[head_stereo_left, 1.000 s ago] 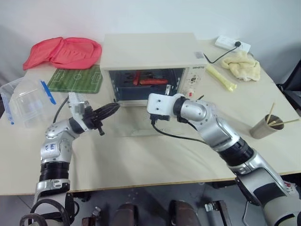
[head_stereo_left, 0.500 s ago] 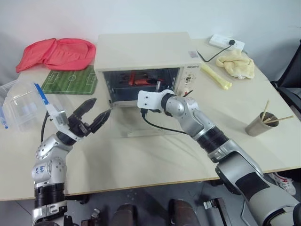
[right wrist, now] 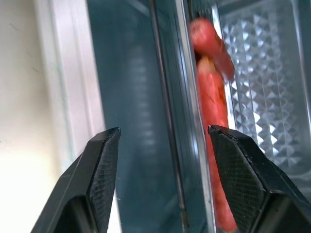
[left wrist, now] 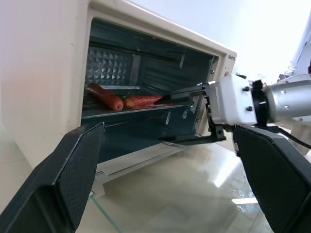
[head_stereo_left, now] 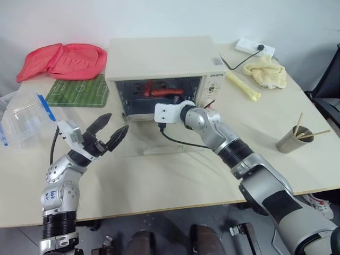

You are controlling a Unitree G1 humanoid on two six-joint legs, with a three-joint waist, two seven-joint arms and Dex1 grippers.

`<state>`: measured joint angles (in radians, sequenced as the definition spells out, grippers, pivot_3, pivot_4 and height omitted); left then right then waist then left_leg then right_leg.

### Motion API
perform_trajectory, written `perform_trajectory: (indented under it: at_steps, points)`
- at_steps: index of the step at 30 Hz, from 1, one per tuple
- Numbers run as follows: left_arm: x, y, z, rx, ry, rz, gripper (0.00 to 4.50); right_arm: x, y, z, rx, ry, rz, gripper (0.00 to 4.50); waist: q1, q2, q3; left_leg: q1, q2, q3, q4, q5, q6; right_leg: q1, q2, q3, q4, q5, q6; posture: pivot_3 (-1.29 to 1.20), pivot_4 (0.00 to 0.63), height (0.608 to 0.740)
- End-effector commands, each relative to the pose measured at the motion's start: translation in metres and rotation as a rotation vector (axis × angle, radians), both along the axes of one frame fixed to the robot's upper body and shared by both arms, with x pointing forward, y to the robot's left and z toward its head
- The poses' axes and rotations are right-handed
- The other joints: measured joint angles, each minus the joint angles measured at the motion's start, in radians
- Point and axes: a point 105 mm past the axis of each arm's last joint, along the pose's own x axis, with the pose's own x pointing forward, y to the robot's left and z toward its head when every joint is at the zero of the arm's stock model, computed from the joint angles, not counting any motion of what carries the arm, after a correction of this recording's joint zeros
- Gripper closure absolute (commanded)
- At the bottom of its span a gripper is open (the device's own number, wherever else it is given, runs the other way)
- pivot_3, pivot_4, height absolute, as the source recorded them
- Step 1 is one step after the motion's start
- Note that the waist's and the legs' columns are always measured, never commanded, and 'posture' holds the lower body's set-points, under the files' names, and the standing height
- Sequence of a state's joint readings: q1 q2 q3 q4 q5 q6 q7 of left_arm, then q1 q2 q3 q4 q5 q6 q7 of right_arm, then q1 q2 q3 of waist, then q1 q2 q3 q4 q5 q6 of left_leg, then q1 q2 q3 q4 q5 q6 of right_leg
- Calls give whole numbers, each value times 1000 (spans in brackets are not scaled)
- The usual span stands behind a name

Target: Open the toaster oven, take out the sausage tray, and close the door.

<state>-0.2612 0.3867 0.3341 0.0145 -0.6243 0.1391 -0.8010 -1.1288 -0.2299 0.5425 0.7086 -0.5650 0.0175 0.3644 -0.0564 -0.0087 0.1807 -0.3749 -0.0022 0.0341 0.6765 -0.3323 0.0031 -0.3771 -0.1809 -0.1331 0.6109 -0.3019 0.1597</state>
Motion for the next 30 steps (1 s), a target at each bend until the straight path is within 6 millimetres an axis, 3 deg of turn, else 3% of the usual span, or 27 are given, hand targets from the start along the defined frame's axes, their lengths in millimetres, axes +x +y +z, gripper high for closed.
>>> perform_trajectory:
  at_steps: [1,10,13,20,30]
  points:
    - [0,-2,8,11,-41,2,0,4,5,21,31,-65,6,1523,-1,0,0,0,0,0,0,0,0,0,0,0,0,0,0,0,150,740]
    - [3,-3,8,18,-38,1,0,12,14,29,22,-96,-4,1523,-3,0,0,0,0,0,-1,0,0,0,0,0,0,0,0,0,150,740]
    - [4,-3,7,19,-36,3,0,11,20,30,9,-106,6,2079,-3,0,0,0,0,0,-1,0,0,0,0,0,0,0,0,0,150,740]
    - [4,-3,7,22,-34,8,0,10,25,32,11,-122,17,4350,-4,1,0,0,0,0,-2,0,0,0,0,0,-1,0,0,0,150,740]
    - [6,-4,5,25,-26,13,0,6,25,35,5,-147,46,4431,-4,1,0,0,0,0,-4,0,0,0,0,0,-1,0,0,0,150,740]
